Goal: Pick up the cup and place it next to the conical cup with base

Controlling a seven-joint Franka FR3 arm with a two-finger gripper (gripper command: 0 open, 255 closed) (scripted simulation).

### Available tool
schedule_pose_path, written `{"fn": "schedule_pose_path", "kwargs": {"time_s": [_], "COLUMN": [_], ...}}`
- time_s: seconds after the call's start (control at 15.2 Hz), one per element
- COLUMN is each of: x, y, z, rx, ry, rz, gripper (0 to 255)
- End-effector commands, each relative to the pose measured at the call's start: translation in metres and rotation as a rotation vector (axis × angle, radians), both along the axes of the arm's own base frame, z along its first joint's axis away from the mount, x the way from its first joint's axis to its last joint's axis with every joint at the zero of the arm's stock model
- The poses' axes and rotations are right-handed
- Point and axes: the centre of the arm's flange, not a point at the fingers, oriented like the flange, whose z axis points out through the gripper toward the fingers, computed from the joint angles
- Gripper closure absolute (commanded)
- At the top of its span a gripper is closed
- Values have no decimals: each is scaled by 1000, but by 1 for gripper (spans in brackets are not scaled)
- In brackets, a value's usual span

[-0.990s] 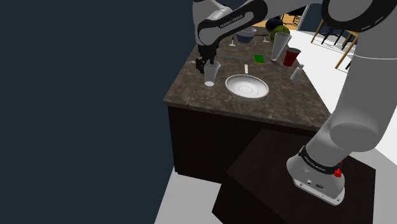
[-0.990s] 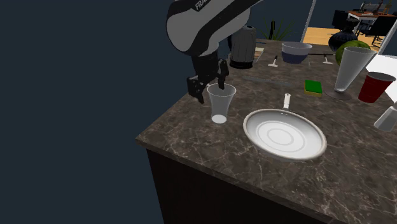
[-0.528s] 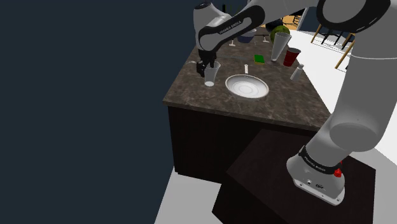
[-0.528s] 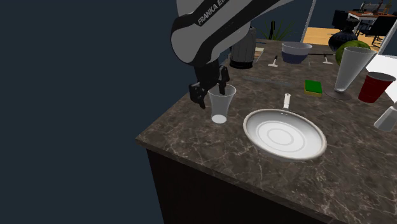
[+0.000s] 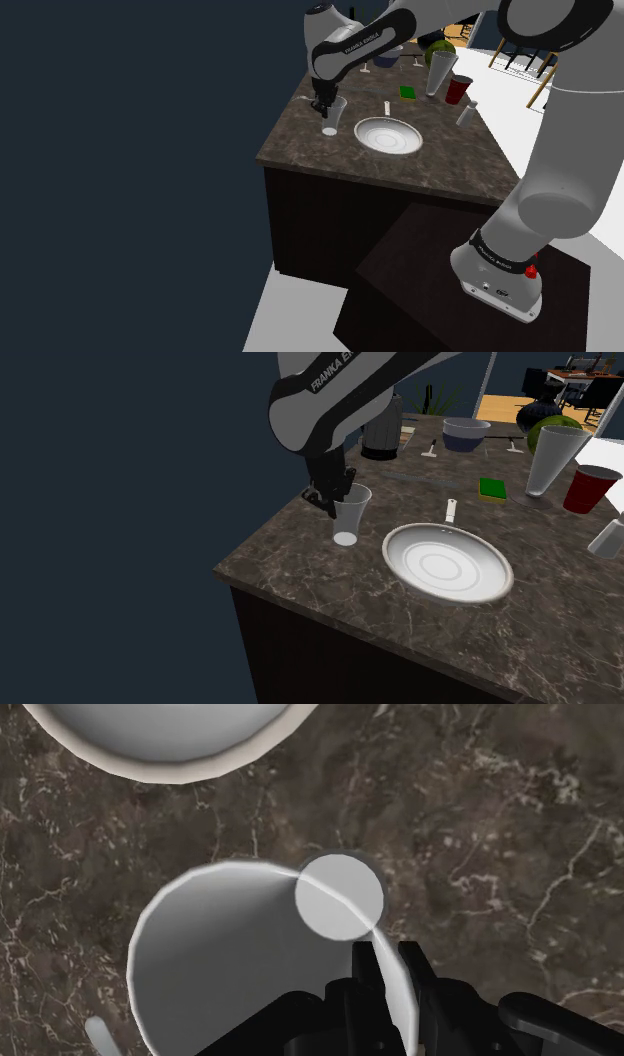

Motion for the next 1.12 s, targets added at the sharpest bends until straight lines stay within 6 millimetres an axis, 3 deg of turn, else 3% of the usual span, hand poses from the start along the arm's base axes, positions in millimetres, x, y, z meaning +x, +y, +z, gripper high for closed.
{"fn": "schedule_pose_path", "kwargs": {"time_s": [0.0, 0.33, 1.06], "x": [0, 0, 0], "y": [0, 0, 0], "z": [0, 0, 58], "rx": [0, 0, 0], "ry": [0, 0, 0], "rz": [0, 0, 0], "gripper": [255, 255, 255]}}
